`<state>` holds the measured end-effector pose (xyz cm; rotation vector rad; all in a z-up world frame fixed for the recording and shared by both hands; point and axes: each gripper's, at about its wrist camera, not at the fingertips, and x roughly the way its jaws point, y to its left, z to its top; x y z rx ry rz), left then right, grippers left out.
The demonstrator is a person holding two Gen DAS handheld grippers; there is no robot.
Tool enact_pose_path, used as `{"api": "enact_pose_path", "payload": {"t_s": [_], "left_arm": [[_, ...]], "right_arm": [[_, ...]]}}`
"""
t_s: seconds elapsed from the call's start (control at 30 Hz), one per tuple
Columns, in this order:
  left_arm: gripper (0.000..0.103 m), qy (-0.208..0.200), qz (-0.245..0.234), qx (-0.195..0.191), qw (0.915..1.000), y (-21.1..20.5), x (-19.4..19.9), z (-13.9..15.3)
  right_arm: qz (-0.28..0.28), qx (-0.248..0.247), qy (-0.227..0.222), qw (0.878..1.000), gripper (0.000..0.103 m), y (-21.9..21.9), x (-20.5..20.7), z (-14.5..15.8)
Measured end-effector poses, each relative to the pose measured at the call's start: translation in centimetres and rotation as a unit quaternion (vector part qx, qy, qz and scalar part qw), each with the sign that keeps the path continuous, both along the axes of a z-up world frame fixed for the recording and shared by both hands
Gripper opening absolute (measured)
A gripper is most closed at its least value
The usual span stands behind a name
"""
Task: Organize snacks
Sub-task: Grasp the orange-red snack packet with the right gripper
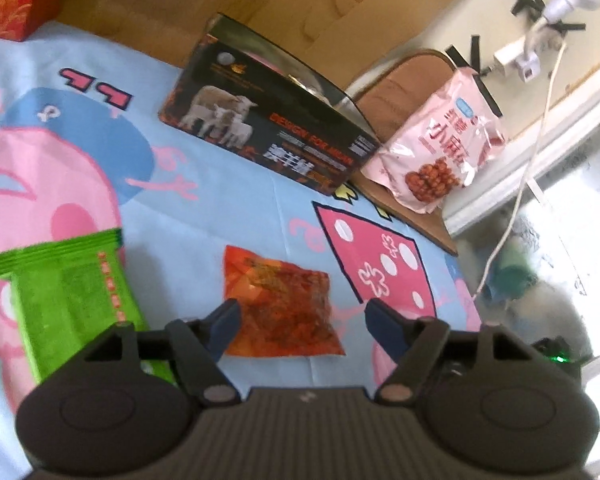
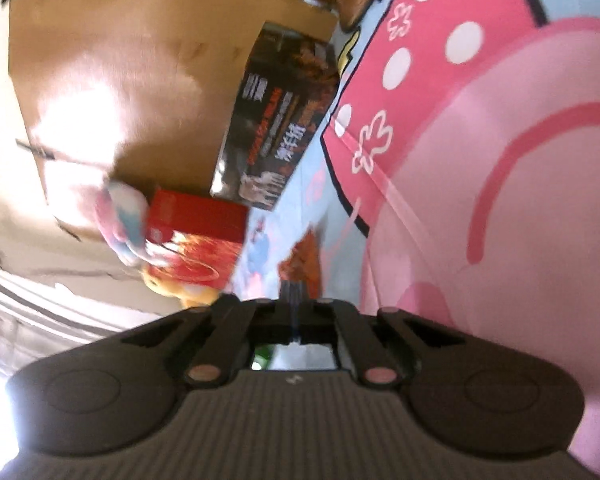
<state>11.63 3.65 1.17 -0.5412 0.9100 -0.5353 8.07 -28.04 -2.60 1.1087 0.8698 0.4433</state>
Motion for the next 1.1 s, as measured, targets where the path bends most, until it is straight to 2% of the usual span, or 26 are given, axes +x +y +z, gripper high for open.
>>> {"api": "enact_pose_path", "payload": {"t_s": [0.1,0.13,0.2,0.23,0.3,0.43,0.5,0.6,0.73,0.8,0.87,1.1], "left_arm": [[0.069,-0.004,0.020,0.019,0.9996,0.6,-0.1,0.2],[0.067,-0.004,0.023,0.021,0.9995,0.7,-0.1,0.2],[0.055,0.001,0.023,0.025,0.9994,0.7,0.1,0.0],[0.053,0.000,0.022,0.037,0.9991,0.4,0.2,-0.1],[0.038,-0.001,0.013,0.055,0.9984,-0.2,0.3,-0.3],[0.033,-0.008,0.009,0.057,0.9983,-0.6,0.2,-0.6],[0.023,-0.004,0.011,0.052,0.9986,-0.3,0.3,-0.8],[0.015,0.006,0.017,0.041,0.9990,0.5,0.5,-1.2],[0.013,0.009,0.014,0.036,0.9992,0.8,0.6,-1.4],[0.013,0.007,0.010,0.034,0.9993,0.7,0.6,-1.4],[0.013,0.006,0.005,0.031,0.9995,0.6,0.7,-1.5],[0.013,0.002,-0.001,0.022,0.9998,0.4,0.9,-1.8]], "right_arm": [[-0.003,-0.077,-0.028,0.997,0.008,0.2,-0.2,1.5],[0.002,-0.084,-0.029,0.996,0.009,0.3,-0.1,1.6],[0.009,-0.088,-0.025,0.996,0.017,0.8,0.1,1.5],[0.012,-0.091,-0.023,0.996,0.019,1.1,0.1,1.4],[0.019,-0.101,-0.028,0.994,0.020,1.7,0.1,1.5],[0.041,-0.131,-0.034,0.990,0.020,2.9,0.5,1.5],[0.051,-0.147,-0.037,0.987,0.020,3.3,0.8,1.6],[0.053,-0.158,-0.042,0.985,0.022,4.0,1.2,1.5],[0.045,-0.156,-0.039,0.986,0.026,4.5,2.2,1.4],[0.039,-0.152,-0.045,0.987,0.035,4.5,2.3,1.5],[0.027,-0.155,-0.051,0.986,0.041,4.8,2.3,1.7],[0.001,-0.211,-0.068,0.975,0.041,6.5,2.9,2.4]]}}
